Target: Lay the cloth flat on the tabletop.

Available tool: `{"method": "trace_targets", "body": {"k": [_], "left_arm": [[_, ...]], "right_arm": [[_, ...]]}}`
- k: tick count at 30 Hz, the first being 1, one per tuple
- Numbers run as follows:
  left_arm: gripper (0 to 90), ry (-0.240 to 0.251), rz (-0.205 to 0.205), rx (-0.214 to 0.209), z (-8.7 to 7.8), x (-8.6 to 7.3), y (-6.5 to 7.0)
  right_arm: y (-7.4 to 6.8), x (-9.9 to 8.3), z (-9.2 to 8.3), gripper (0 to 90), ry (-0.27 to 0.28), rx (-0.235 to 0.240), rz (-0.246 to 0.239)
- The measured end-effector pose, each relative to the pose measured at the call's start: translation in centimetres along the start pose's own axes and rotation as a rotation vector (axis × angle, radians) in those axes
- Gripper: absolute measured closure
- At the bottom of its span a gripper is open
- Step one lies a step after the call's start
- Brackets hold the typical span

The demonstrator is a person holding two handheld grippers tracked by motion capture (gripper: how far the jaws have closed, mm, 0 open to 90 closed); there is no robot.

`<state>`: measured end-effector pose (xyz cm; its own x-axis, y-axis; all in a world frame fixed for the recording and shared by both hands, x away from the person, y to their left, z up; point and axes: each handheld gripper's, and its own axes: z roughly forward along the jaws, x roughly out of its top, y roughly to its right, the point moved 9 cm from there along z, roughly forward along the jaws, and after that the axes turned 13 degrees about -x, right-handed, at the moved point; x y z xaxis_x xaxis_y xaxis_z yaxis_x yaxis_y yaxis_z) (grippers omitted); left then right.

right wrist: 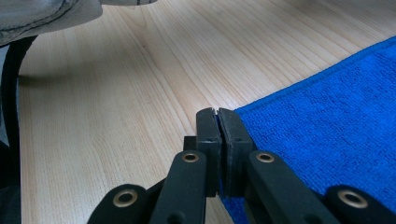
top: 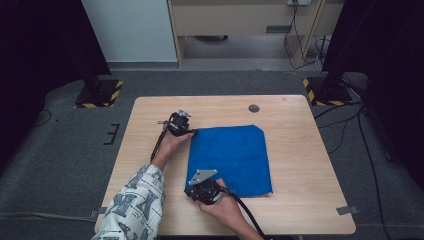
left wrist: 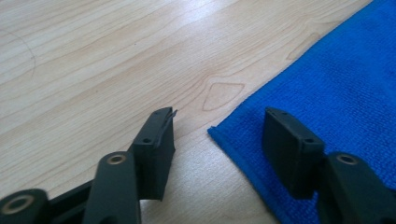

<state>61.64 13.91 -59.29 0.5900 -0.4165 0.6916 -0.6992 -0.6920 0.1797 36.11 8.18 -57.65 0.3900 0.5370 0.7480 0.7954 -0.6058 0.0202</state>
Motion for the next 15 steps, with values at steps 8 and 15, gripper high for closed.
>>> {"method": "trace_targets", "body": {"k": [8,15], "left_arm": [[76.7,0.008,0.019,-0.042,0.1,-0.1,1.3],[87.3,0.019,-0.015,-0.058,-0.2,0.2,1.7]], "right_arm": [[0.1,0.0,-0.1,88.2,-0.003,0.0,0.001],[0.1,0.1,-0.1,88.2,-0.001,-0.004,0.002]]}}
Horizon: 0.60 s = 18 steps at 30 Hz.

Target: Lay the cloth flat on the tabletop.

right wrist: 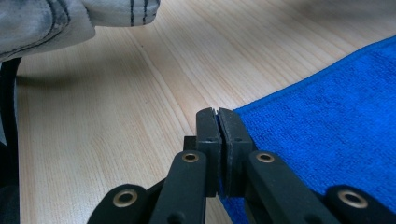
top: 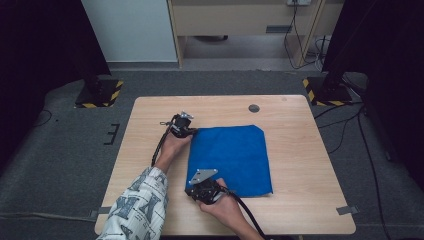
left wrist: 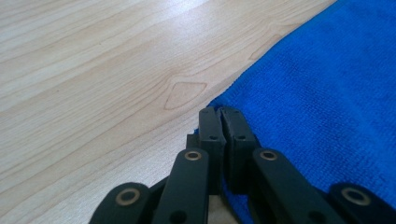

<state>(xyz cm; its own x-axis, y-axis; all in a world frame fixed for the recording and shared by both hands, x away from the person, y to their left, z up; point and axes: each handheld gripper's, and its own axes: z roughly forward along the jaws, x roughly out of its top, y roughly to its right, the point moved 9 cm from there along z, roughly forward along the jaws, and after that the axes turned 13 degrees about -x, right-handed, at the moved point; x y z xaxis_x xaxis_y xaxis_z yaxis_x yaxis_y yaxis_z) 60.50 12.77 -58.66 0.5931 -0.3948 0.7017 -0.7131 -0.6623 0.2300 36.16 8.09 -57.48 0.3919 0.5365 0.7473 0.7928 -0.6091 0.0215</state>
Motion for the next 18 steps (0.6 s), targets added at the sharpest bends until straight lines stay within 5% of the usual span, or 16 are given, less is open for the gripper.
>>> {"method": "trace_targets", "body": {"k": [18], "left_arm": [[88.2,0.031,0.019,0.001,-3.4,2.7,1.3]], "right_arm": [[0.6,1.3,-1.7,88.2,0.038,-0.038,-0.009]]}}
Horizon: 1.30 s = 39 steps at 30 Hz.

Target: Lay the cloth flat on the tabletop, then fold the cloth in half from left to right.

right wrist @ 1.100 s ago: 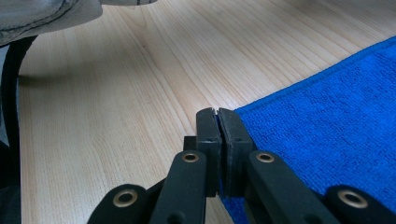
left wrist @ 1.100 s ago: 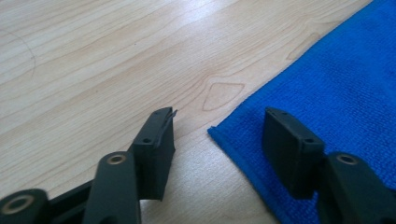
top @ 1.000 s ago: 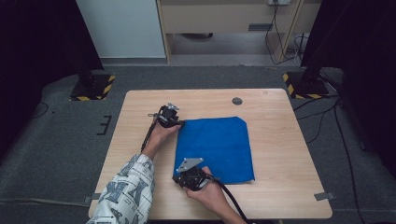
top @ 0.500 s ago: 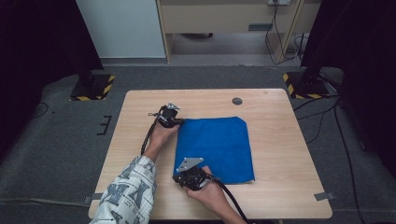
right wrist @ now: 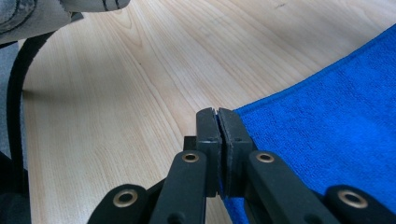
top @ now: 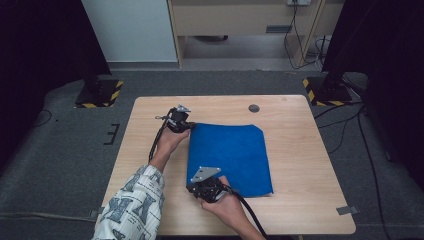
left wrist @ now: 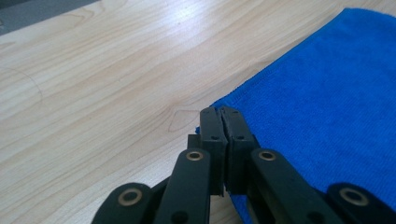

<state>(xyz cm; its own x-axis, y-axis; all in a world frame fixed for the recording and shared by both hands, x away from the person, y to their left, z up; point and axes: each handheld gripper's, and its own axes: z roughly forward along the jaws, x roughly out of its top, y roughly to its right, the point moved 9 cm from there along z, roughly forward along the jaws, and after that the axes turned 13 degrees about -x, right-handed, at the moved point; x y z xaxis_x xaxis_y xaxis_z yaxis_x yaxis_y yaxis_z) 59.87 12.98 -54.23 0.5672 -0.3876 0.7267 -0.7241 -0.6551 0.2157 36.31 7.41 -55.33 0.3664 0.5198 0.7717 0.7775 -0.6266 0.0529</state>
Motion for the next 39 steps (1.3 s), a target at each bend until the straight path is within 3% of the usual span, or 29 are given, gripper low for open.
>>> {"method": "trace_targets", "body": {"k": [17,39], "left_arm": [[88.3,0.0,-0.021,0.004,-1.8,0.3,-0.4],[88.4,-0.009,-0.029,0.019,-4.3,-0.1,-1.5]], "right_arm": [[-0.4,1.9,-0.9,88.2,0.034,-0.004,-0.018],[-2.1,3.4,-0.4,88.2,0.049,0.018,-0.031]]}}
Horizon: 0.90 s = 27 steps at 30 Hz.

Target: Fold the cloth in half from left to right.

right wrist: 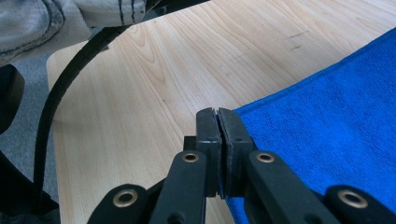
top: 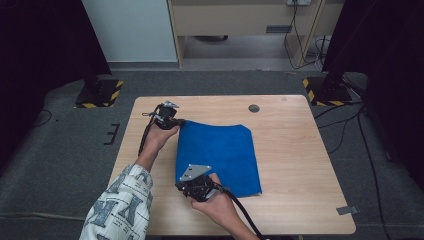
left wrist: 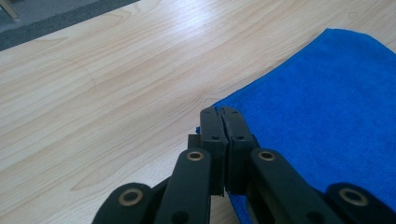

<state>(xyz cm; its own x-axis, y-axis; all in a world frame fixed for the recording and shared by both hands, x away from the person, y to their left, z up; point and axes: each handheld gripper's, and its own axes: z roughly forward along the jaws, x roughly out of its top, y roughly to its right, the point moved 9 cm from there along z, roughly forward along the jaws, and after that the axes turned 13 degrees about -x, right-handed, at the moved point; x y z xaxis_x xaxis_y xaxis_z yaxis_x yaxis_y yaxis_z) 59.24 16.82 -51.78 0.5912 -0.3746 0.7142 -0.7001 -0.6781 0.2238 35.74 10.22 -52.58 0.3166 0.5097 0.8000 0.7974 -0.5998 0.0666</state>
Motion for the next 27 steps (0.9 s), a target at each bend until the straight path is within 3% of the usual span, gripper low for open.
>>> {"method": "trace_targets", "body": {"k": [13,27], "left_arm": [[88.4,-0.029,-0.013,0.003,-1.7,-0.9,-0.8],[88.4,-0.025,-0.024,0.011,-3.6,-1.1,-1.6]], "right_arm": [[-1.3,1.3,0.1,88.2,-0.002,-0.005,-0.024],[-3.4,2.4,0.7,88.2,0.014,0.008,-0.032]]}}
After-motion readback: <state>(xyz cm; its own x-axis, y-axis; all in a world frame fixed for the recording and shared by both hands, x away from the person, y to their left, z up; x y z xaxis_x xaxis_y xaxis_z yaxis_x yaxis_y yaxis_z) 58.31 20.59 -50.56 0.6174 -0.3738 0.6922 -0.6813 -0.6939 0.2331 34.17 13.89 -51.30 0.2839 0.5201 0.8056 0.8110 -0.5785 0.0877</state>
